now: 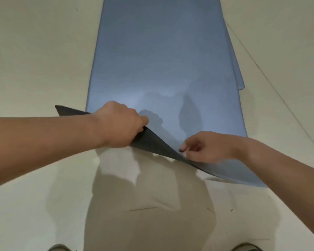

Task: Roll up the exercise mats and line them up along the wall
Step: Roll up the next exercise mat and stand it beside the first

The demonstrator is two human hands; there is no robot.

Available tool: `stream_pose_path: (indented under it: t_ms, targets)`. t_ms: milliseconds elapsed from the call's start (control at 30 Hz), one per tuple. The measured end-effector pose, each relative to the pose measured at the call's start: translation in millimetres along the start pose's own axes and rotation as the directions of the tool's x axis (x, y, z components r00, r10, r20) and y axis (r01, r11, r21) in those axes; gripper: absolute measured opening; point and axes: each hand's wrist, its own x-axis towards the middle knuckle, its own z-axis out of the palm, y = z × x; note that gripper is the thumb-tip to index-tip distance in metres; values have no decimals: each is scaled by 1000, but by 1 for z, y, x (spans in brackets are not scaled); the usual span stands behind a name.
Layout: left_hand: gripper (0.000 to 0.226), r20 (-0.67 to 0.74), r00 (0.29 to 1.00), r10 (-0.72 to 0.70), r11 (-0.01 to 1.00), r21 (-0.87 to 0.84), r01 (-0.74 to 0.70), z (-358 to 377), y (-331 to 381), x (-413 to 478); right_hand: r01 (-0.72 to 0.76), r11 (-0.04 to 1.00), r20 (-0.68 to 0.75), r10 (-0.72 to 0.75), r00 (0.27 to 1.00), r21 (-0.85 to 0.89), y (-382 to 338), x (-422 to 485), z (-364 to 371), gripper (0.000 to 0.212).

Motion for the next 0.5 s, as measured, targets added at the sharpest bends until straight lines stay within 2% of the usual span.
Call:
stream_pose_path:
  t_ms: [67,167,200,233,300,333,433,500]
  targets:
    - [16,-54,996,-76,997,-36,75,-19,-27,20,-17,991,-88,29,996,135,-2,-13,-25,33]
    - [26,-9,987,-159,963,-222,153,-33,-60,40,-54,938,-244,145,959,344,-13,-29,-53,58]
    - [27,5,983,-183,945,-274,178,-31,-67,46,-53,944,-317,161,935,325,-18,-31,-57,62]
    - [28,3,979,-204,931,-310,195,-27,-72,49,-76,974,-393,156,906,211,-22,-31,-60,59]
    - [30,-55,970,-237,920,-332,206,-17,-73,51,-245,965,-514,163,842,-96,-30,-23,-60,45]
    - [31,-105,961,-254,917,-341,205,-12,-72,50,-307,938,-556,171,814,-161,-33,-18,-60,40]
    - [35,-319,908,-271,929,-333,160,4,-72,41,-304,944,-566,181,804,-129,-35,0,-72,35]
    - [38,-478,852,-216,966,-232,115,12,-73,36,-311,940,-528,195,827,-139,-34,14,-89,35]
